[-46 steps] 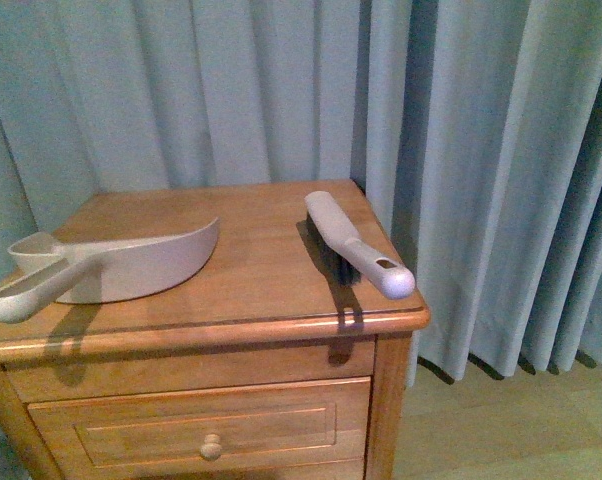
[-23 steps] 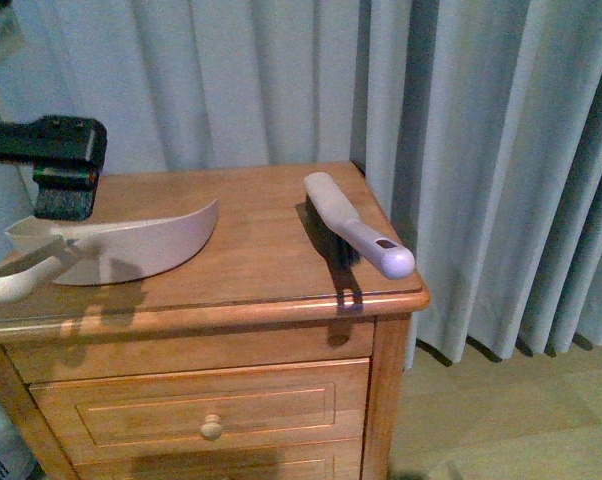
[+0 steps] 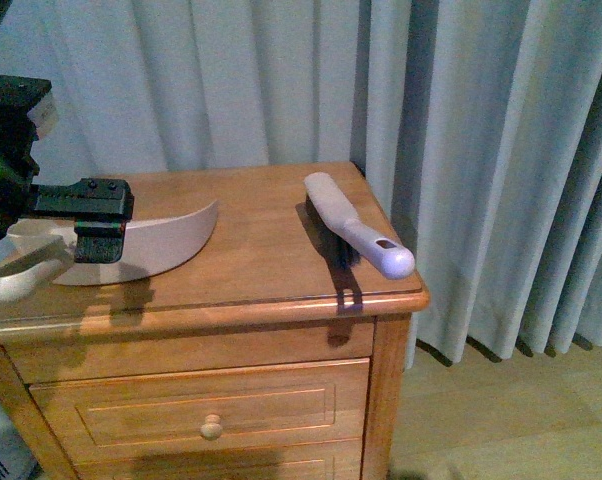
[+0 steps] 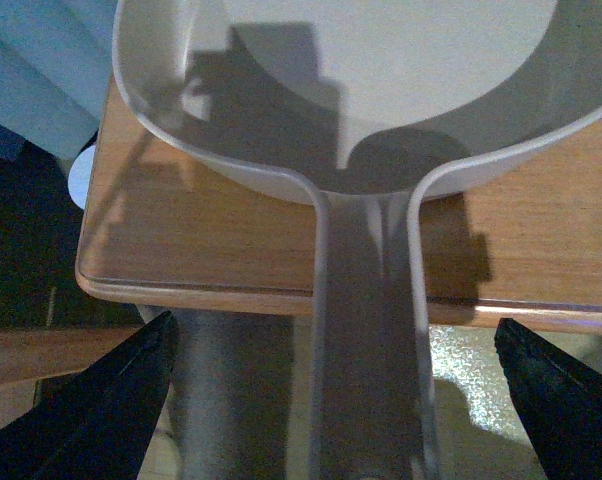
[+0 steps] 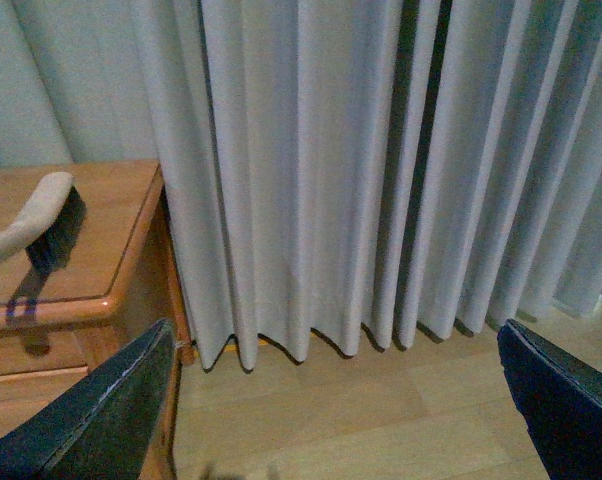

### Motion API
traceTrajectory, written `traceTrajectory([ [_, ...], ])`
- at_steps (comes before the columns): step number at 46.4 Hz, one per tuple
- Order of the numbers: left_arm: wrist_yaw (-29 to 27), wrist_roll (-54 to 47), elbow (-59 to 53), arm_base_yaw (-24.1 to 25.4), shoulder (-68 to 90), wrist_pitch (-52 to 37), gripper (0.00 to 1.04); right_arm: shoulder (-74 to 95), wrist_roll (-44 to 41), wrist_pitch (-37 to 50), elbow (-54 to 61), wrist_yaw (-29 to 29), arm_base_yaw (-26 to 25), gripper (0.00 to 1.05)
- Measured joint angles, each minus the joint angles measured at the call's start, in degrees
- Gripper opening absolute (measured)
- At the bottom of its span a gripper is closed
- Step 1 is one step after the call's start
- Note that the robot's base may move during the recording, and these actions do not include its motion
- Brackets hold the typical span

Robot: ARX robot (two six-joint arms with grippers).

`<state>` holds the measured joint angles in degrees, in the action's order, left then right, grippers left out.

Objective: Clean up trash

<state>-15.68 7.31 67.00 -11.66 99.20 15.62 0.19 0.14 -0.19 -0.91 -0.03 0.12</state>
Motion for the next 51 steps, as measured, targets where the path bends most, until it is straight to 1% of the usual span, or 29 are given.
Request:
traceTrajectory([
  [23, -0.9, -0.4, -0.4, 0.1, 3.5, -2.2, 0.96, 0.0, 0.0, 0.0, 0.0, 0.0, 0.0, 0.97],
  [25, -0.9, -0.4, -0.4, 0.1, 3.5, -2.2, 0.91, 0.0, 0.0, 0.0, 0.0, 0.0, 0.0, 0.97],
  [27, -0.9, -0.4, -0.5, 0.1, 3.6, -2.3, 0.84, 0.0, 0.0, 0.0, 0.0, 0.0, 0.0, 0.97],
  [30, -0.9, -0.4, -0.6, 0.1, 3.6, -2.3, 0.7, 0.0, 0.0, 0.0, 0.0, 0.0, 0.0, 0.97],
  [33, -0.9, -0.4, -0.7, 0.1, 3.6, -2.3, 0.59, 0.0, 0.0, 0.0, 0.0, 0.0, 0.0, 0.97],
  [35, -0.8, -0.5, -0.8, 0.2, 3.6, -2.5, 0.48, 0.0, 0.0, 0.0, 0.0, 0.0, 0.0, 0.97],
  [40, -0.6, -0.7, -1.3, 0.3, 3.6, -2.9, 0.3, 0.0, 0.0, 0.0, 0.0, 0.0, 0.0, 0.97],
  [42, -0.7, -0.6, -1.4, 0.3, 3.6, -3.2, 0.28, 0.0, 0.0, 0.0, 0.0, 0.0, 0.0, 0.97],
  [48, -0.8, -1.1, -2.0, 0.4, 2.8, -4.0, 0.28, 0.0, 0.0, 0.0, 0.0, 0.0, 0.0, 0.97],
  [51, -1.2, -1.5, -3.4, 0.6, 1.0, -5.8, 0.28, 0.0, 0.0, 0.0, 0.0, 0.0, 0.0, 0.97],
])
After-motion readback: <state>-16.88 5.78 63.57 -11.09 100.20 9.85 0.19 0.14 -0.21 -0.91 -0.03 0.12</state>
